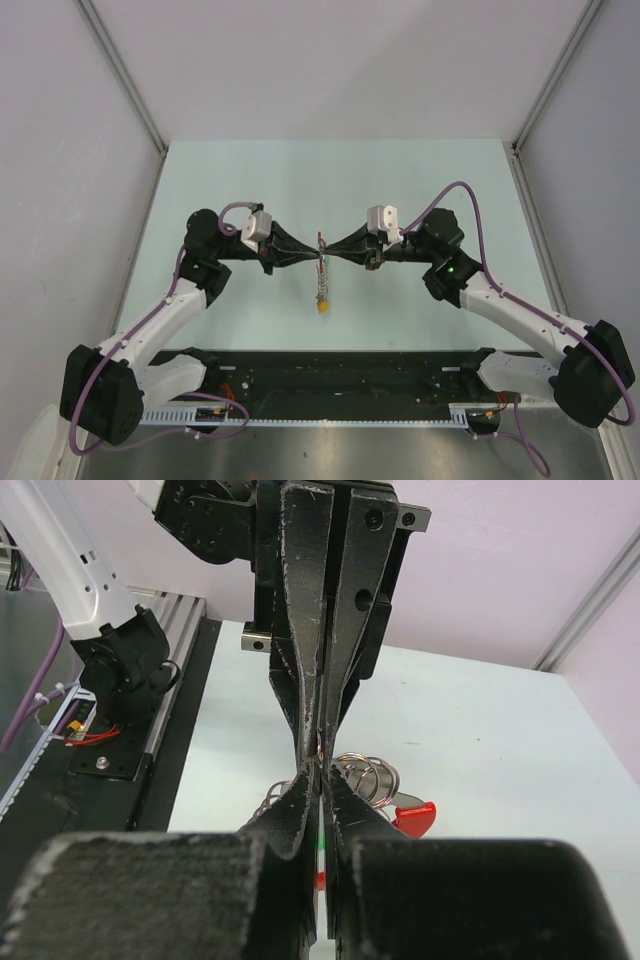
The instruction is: Put the keys on the keyring
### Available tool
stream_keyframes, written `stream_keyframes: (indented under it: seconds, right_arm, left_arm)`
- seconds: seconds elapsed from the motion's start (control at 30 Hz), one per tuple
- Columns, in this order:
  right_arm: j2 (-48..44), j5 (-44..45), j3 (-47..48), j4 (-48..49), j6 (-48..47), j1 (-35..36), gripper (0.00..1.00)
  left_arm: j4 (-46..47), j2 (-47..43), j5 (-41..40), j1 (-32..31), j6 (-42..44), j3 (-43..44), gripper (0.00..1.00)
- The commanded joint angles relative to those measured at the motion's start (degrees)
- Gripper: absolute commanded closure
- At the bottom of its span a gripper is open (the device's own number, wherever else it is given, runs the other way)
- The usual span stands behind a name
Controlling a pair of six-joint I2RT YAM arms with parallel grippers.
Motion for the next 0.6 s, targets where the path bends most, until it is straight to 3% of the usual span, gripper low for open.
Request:
stream_keyframes:
  seconds: [0.0,0.57]
  right_arm:
    - [-0.28,1.03,1.92,-1.18,-1.28,0.53,1.0]
    - [-6.16,4.1,1.92,-7.41,-2.77,0.62,1.0]
  left_arm:
    - [6.18,-0.44,-0.19,0.13,-2.74,0.41,1.0]
    - [5.83,-0.79,-10.82,-0.04,-8.01,0.15,1.0]
